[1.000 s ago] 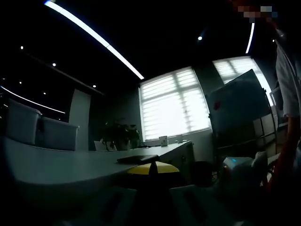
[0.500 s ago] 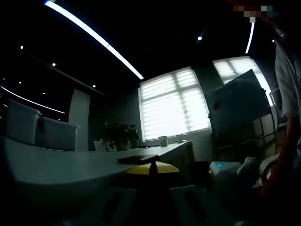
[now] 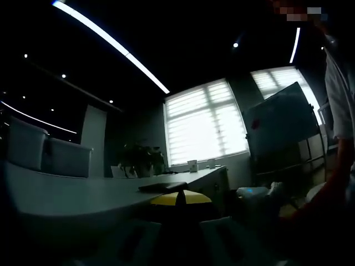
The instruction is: Clamp the fixed fixture on the desktop, loosen the retaining clip, secure it to the edge of the desk, and tighten the retaining clip.
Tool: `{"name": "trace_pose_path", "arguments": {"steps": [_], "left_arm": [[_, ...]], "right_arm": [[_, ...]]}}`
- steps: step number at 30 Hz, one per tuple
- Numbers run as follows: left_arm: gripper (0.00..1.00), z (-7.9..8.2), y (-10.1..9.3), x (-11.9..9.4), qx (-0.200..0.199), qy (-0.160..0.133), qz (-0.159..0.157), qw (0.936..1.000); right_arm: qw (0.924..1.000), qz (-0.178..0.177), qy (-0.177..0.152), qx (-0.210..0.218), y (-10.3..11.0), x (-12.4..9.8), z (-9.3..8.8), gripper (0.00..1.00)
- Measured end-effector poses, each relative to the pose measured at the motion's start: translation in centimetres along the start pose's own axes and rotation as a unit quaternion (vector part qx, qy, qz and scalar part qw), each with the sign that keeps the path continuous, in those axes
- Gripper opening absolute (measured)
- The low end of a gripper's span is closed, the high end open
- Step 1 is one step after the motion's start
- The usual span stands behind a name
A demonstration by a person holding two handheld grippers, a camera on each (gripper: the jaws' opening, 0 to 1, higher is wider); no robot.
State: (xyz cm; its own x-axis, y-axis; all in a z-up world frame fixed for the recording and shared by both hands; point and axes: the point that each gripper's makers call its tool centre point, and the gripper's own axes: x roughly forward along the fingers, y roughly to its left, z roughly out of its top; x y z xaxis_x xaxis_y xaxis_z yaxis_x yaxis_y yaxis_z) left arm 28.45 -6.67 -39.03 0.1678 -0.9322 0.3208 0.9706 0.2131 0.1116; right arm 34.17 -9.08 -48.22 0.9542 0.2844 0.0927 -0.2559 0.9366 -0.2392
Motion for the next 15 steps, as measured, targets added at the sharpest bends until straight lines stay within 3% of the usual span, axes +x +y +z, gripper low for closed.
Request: {"name": "trace_pose_path", "arguments": {"steps": [3,7,9,12,13,15], "left_arm": [[0.01,0.00,0.00,0.00,-0.001,-0.001,0.000,1.0000],[0.01,0.01,-0.16,0.03,0.000,0.000,0.000,1.0000],[0.01,0.02,-0.27,0.05,0.001,0.000,0.001,1.0000],[0.01,0.03,-0.36,0.06,0.001,-0.001,0.001,1.0000],[0.01,0.04,-0.47,0.09,0.000,-0.001,0.001,1.0000],[0.01,0.05,-0.53,0.10,0.001,-0.001,0.001,1.0000]], "right_arm": [[0.9995,0.026,0.007,-0.015,0.12,0.10,-0.11,0.25],[0.9994,0.027,0.006,-0.020,0.23,0.17,-0.15,0.25],[0.9998,0.018,0.001,-0.001,0.21,0.13,-0.15,0.26],[0.9945,-0.003,-0.022,0.102,0.05,-0.27,0.01,0.28],[0.9934,-0.006,-0.023,0.112,0.06,-0.37,-0.06,0.29],[0.9956,-0.036,-0.009,0.087,-0.36,-0.69,-0.82,0.32]]}}
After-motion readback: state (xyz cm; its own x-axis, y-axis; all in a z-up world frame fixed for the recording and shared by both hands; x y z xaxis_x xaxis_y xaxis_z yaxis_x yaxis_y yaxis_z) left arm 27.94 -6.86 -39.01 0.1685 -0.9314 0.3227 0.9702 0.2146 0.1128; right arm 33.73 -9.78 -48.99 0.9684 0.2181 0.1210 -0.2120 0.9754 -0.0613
